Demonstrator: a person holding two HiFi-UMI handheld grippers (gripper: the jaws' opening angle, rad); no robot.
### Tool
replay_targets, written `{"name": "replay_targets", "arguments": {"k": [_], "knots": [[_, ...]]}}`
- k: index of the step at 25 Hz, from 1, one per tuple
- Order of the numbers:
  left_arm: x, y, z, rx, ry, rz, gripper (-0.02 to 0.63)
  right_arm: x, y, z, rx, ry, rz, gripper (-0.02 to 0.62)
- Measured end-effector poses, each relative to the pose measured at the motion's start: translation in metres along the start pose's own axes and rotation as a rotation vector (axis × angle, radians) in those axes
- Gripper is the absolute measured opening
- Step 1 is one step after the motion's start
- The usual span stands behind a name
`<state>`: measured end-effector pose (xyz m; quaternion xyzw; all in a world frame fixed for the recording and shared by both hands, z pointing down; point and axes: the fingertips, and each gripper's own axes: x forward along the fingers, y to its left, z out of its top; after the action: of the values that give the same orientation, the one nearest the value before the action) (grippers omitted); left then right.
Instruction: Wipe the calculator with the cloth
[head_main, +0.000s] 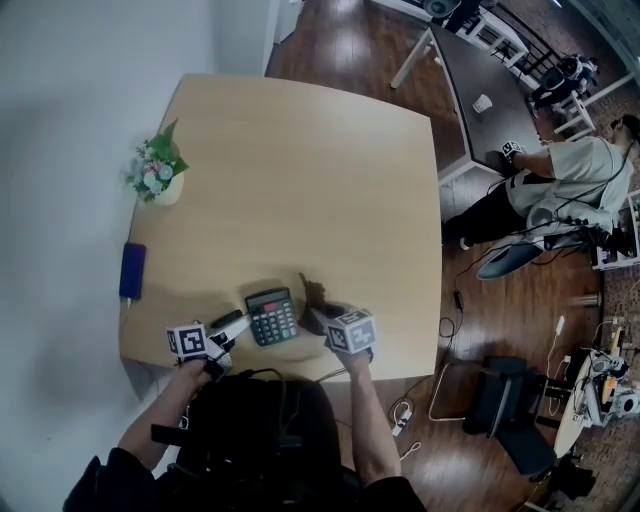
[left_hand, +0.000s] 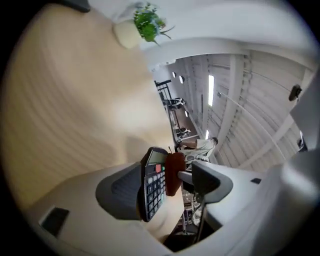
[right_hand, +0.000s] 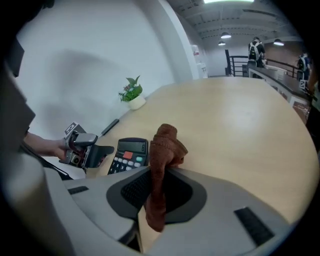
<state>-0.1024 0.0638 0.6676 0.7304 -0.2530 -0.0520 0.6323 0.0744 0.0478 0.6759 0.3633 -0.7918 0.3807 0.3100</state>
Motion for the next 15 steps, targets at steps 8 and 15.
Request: {"name": "replay_targets", "arguments": {"k": [8, 15], "knots": [[0.029, 0.015, 0.008, -0.106, -0.114, 0.086, 0.321, 0.037, 0.035, -0.018, 0.157, 0.095, 0.251, 0.064], [0.084, 0.019, 0.077, -0.036, -0.092, 0.065, 0.321, 0.048, -0.002, 0.034, 0.226, -0.009, 0.264, 0.066]]}}
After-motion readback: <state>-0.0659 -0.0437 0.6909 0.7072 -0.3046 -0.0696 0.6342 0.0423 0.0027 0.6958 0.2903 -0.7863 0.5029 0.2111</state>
